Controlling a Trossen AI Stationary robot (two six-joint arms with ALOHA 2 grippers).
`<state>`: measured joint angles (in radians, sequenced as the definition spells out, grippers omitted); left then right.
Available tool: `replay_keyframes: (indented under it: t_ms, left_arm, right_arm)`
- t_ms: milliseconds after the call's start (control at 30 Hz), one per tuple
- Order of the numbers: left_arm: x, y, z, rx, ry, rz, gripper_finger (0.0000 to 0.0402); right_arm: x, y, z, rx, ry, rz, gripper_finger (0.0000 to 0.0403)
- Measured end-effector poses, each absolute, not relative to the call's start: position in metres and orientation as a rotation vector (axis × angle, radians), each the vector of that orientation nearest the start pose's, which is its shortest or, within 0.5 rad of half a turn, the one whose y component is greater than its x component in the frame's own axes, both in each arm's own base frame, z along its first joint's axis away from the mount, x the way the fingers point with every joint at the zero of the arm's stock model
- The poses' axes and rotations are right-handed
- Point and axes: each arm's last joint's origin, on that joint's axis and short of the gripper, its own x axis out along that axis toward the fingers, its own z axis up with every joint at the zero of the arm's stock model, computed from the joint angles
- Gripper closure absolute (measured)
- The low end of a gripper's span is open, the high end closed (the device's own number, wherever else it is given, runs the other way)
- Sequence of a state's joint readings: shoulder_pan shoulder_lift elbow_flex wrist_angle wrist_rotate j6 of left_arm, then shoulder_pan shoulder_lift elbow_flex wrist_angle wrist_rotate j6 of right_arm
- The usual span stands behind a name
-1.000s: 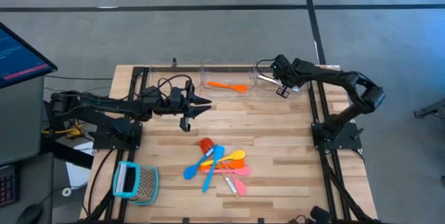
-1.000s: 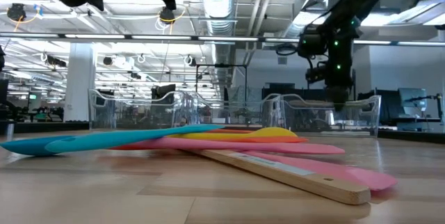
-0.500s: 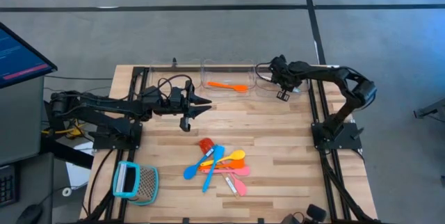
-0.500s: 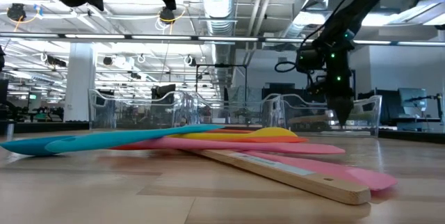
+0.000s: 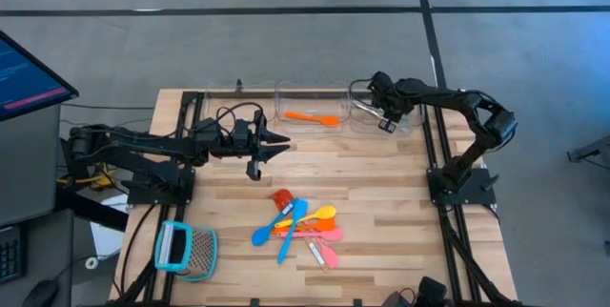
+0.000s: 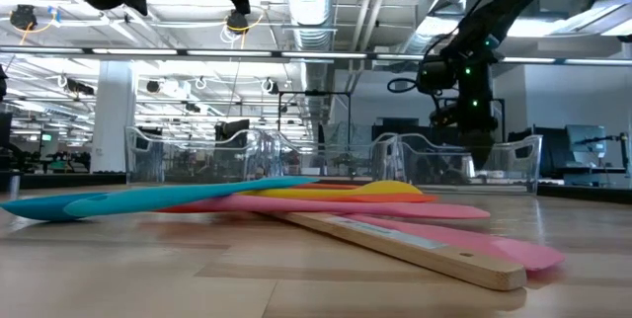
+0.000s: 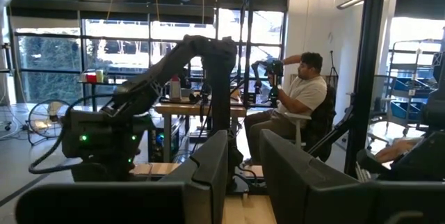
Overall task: Pick & Place Kitchen Items
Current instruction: Put the green table knife into the right transparent bin, then put the blue spatula into the middle transparent bin
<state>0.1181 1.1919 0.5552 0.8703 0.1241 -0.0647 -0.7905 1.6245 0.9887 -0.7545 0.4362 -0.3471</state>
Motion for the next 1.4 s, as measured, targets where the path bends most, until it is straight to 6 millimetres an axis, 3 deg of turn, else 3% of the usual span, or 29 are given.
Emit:
replay_keyframes:
  t_ms: [200, 300, 433, 533, 800, 967, 1400]
  left_arm:
    - [0.248, 0.026, 0.274, -0.034, -0.231, -0.013, 0.0326]
    - [0.248, 0.026, 0.274, -0.032, -0.231, -0.013, 0.0326]
    - [0.248, 0.026, 0.274, -0.031, -0.23, -0.013, 0.0326]
    - [0.248, 0.026, 0.273, -0.031, -0.229, -0.013, 0.0326]
    - [0.247, 0.026, 0.27, -0.031, -0.211, -0.012, 0.0333]
    - [0.246, 0.026, 0.264, -0.033, -0.192, -0.012, 0.0354]
    - [0.246, 0.025, 0.264, -0.037, -0.19, -0.015, 0.0383]
  right_arm:
    - [0.205, -0.21, 0.212, -0.013, 1.613, -0.723, 0.0241]
    - [0.214, -0.207, 0.232, -0.017, 1.592, -0.726, 0.0273]
    - [0.227, -0.195, 0.251, 0.001, 1.562, -0.649, 0.0352]
    - [0.232, -0.18, 0.261, 0.033, 1.482, -0.53, 0.0394]
    - [0.233, -0.122, 0.291, 0.03, 1.018, -0.234, 0.04]
    - [0.223, -0.087, 0.284, -0.015, 0.766, -0.188, 0.04]
    - [0.215, -0.023, 0.222, 0.067, 0.365, -0.101, 0.0402]
